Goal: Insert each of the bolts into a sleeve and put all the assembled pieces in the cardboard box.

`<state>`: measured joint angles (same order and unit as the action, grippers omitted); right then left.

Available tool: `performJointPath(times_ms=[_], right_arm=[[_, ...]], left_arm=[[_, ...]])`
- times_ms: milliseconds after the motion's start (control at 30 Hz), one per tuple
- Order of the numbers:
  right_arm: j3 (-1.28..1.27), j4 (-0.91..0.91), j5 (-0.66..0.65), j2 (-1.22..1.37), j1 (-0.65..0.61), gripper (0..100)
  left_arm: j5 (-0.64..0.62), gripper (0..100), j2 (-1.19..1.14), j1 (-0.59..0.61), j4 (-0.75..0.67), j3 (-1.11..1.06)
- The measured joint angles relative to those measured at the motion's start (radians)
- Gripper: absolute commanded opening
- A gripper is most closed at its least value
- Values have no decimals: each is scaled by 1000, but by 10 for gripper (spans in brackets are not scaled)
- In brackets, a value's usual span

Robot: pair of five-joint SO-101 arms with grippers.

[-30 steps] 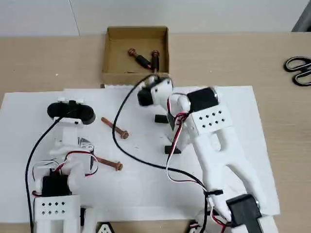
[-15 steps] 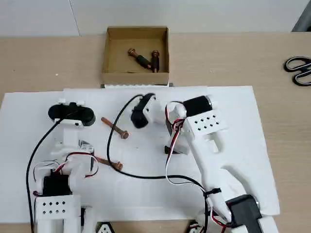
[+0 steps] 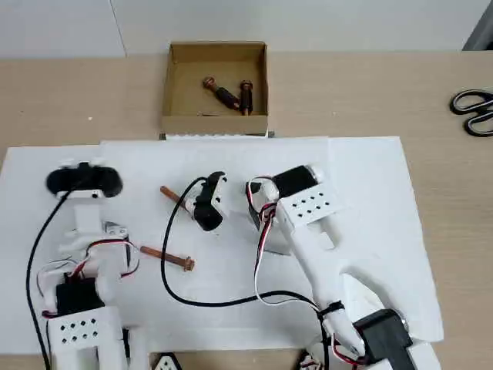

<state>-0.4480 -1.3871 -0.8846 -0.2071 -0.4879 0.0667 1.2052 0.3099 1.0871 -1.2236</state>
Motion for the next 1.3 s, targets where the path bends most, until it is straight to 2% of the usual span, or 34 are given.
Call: performJointPath(times_ms=[400,600,833,1000,1167,1300], right_arm=[[-170,201,-31,0,-6,214],[-238,293,-40,18,-6,145],[-238,368,-46,94,15,132],[-227,376,-46,110,23,3],[-203,367,-28,115,32,5],[-92,256,44,147,38,6]], left_arm=[[5,6,0,11,0,0],[5,6,0,11,0,0],[5,6,0,11,0,-3],[5,6,0,11,0,-3],[5,6,0,11,0,-3],[5,6,0,11,0,-3]])
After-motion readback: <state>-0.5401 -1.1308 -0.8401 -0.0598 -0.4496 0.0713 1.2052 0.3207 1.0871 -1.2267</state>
